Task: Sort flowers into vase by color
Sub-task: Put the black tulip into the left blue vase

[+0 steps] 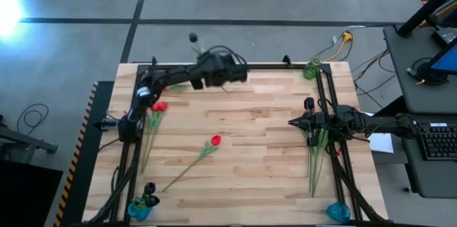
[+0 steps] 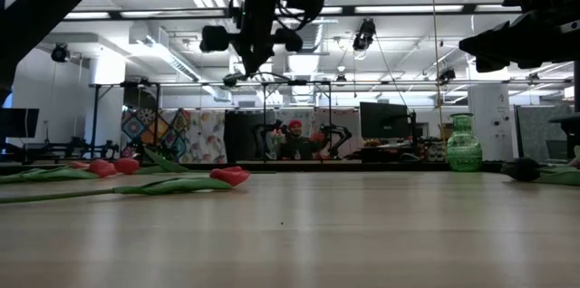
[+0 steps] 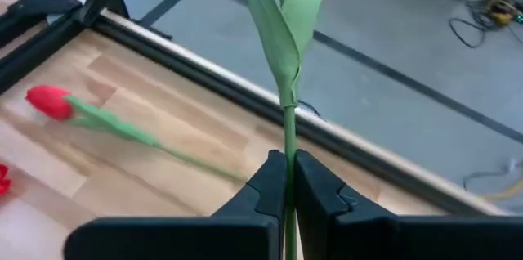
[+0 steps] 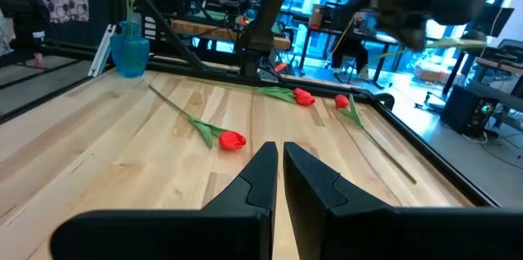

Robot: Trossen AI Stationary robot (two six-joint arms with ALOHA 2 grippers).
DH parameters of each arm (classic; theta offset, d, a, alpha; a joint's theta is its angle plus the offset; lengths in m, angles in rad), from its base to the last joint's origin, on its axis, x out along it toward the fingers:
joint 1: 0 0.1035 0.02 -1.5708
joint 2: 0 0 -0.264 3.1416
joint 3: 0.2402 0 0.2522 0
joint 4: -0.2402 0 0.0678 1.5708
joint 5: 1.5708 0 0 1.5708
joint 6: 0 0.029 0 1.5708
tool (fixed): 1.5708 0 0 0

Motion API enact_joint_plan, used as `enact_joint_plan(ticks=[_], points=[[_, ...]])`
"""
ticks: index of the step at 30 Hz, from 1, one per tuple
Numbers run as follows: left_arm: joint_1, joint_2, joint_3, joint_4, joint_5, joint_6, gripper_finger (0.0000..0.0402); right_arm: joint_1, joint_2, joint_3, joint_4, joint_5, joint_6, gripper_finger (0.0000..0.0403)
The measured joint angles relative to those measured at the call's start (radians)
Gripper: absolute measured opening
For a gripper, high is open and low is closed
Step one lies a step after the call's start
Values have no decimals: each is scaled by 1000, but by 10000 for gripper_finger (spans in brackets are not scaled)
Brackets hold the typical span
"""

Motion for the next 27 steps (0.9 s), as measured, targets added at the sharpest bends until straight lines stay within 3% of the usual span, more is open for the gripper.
enact_joint_plan(ticks=[3,11,19,27], points=[[-68,-9,-49,0,30,-68,0,0,0,0,0,0,1,18],[-244,-25,-169,26,398,-242,0,0,0,0,0,0,0,18],[-391,3,-175,237,557,-249,0,0,0,0,0,0,0,18],[-426,81,-198,367,730,-266,0,0,0,0,0,0,0,18]])
